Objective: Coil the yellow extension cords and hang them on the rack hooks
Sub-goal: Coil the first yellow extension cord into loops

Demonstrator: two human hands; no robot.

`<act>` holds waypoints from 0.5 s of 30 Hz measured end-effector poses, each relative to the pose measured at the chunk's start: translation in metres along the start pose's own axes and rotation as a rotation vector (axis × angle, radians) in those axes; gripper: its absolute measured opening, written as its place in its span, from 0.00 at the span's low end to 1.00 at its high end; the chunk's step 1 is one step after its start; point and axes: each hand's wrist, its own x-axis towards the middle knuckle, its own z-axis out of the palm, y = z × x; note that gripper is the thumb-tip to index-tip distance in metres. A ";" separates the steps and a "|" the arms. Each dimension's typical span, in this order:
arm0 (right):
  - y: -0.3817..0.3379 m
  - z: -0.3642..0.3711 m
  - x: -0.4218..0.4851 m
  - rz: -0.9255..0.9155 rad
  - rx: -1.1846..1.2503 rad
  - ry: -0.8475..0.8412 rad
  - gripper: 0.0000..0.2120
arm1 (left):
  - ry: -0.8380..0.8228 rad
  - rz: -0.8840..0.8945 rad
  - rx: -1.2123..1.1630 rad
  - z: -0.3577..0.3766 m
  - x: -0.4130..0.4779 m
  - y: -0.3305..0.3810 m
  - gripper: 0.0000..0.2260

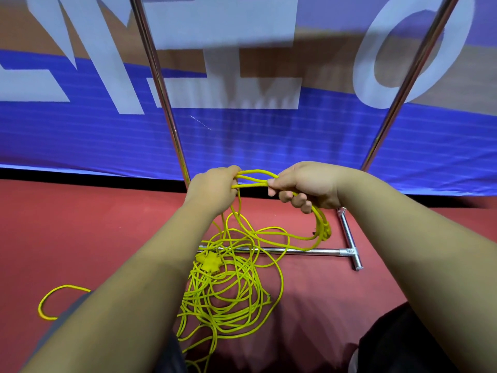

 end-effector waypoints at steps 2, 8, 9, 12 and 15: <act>-0.003 0.002 0.000 0.012 -0.006 -0.001 0.12 | 0.019 -0.006 0.012 -0.002 -0.001 0.000 0.08; -0.004 0.006 -0.003 0.022 -0.085 0.018 0.16 | -0.071 0.018 0.055 0.000 -0.002 0.000 0.10; -0.003 0.006 -0.004 0.016 -0.083 0.024 0.17 | -0.092 0.024 0.060 0.000 -0.003 0.000 0.14; -0.002 0.005 -0.005 0.018 -0.067 0.042 0.20 | -0.100 0.018 0.070 -0.003 -0.003 0.002 0.20; 0.000 0.005 -0.007 0.031 -0.084 0.029 0.19 | -0.057 -0.001 -0.037 -0.007 -0.002 0.003 0.10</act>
